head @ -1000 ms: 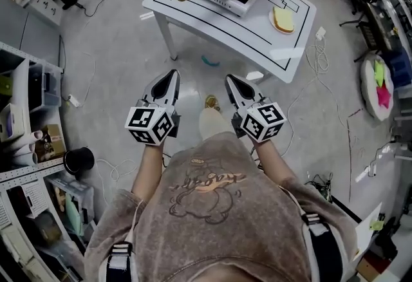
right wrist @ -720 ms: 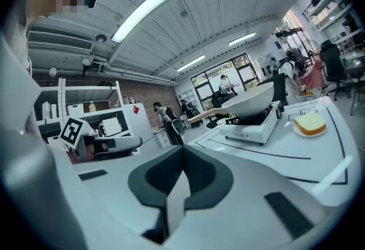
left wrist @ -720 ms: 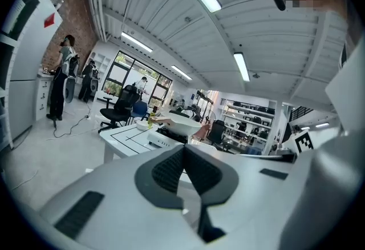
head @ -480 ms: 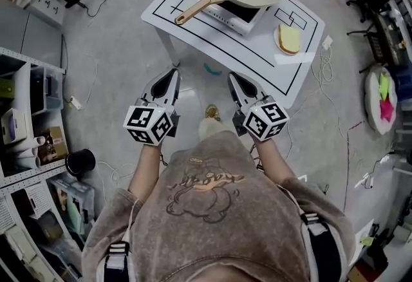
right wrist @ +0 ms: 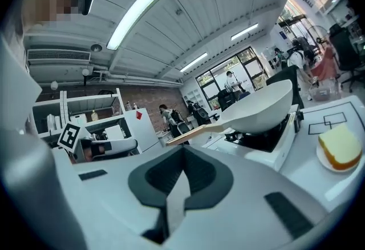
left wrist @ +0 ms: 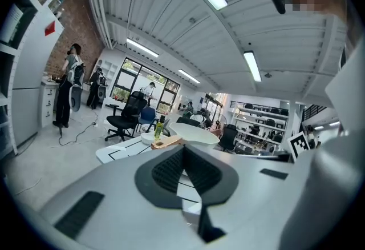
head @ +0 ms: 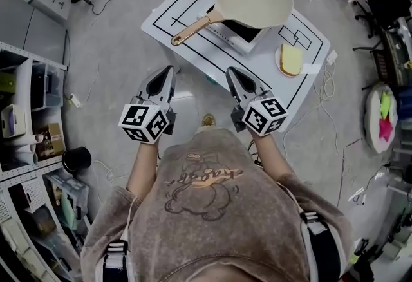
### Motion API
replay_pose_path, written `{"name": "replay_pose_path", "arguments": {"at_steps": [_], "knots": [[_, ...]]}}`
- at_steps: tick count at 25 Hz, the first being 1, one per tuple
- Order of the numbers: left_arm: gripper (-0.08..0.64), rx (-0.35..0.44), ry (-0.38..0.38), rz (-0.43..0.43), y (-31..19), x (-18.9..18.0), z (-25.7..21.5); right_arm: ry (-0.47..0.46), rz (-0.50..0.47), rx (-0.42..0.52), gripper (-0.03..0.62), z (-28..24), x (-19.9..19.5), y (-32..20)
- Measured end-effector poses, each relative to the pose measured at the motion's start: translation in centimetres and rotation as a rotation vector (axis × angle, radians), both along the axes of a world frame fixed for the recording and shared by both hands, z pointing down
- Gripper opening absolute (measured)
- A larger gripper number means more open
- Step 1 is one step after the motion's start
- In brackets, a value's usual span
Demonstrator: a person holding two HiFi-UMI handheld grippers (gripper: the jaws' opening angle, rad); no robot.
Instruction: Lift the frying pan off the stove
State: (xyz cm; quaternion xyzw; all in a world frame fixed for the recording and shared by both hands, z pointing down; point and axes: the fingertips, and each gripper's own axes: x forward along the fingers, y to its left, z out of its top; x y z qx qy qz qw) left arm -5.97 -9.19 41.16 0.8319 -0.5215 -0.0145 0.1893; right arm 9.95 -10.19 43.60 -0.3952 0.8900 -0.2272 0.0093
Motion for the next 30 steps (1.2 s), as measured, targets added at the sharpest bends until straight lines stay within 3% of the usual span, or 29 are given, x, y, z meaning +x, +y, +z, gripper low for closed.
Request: {"name": "replay_pose_path", "arguments": {"at_steps": [13,30], "knots": [[0.005,0.038,0.044,-0.052,-5.0,0.0,-1.1,0.008,-0.071,-0.017,-0.006,0.3,-0.4,-4.6],[0.005,0.018,0.032,0.031,-8.9,-1.5,-1.8,-0.013,-0.027,-0.018,-0.006,-0.9,-3.0,-8.2]]}}
